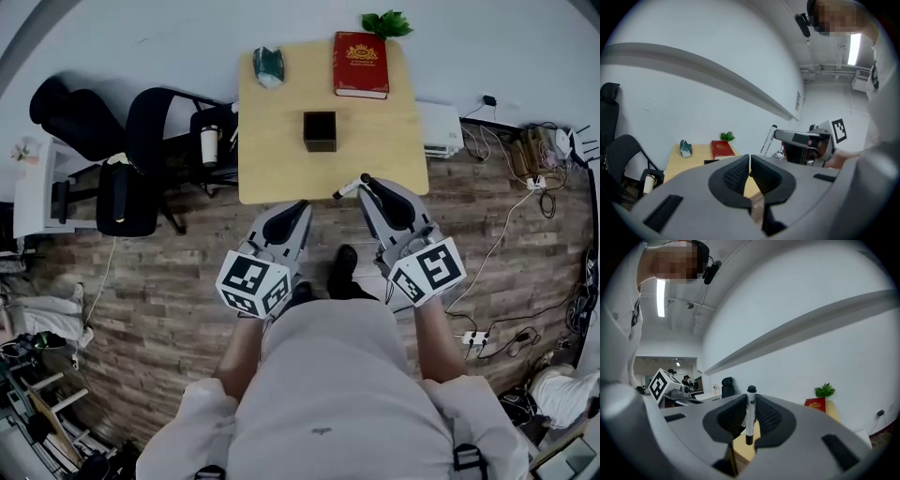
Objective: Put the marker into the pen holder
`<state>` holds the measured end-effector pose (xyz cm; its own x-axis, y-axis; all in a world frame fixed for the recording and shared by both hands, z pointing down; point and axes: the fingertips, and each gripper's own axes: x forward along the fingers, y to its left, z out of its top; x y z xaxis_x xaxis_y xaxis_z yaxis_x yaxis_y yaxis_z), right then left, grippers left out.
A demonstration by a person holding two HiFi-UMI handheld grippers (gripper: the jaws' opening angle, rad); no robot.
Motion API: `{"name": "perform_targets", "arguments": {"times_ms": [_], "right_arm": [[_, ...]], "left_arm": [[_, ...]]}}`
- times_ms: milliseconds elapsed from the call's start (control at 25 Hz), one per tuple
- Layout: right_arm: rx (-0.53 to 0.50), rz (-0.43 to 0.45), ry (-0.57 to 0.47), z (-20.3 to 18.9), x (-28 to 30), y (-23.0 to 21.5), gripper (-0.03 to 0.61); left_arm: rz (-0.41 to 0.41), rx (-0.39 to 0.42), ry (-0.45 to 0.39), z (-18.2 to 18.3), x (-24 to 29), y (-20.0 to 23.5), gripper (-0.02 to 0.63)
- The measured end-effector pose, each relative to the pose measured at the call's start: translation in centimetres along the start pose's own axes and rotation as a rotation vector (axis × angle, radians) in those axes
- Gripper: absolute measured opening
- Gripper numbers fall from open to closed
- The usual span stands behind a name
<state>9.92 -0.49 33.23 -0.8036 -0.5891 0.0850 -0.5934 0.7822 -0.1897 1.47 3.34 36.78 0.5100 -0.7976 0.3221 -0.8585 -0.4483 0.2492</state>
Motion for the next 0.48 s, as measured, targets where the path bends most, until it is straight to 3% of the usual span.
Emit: {"name": "perform_targets", "arguments": {"times_ms": [480], "right_arm": [[0.014,0.101,0.041,-1.5,1.5,-3.6,0.055]], "left_arm": [[0.086,-0.038,0.028,-0.7,3.3,-0.3,0.014]]}}
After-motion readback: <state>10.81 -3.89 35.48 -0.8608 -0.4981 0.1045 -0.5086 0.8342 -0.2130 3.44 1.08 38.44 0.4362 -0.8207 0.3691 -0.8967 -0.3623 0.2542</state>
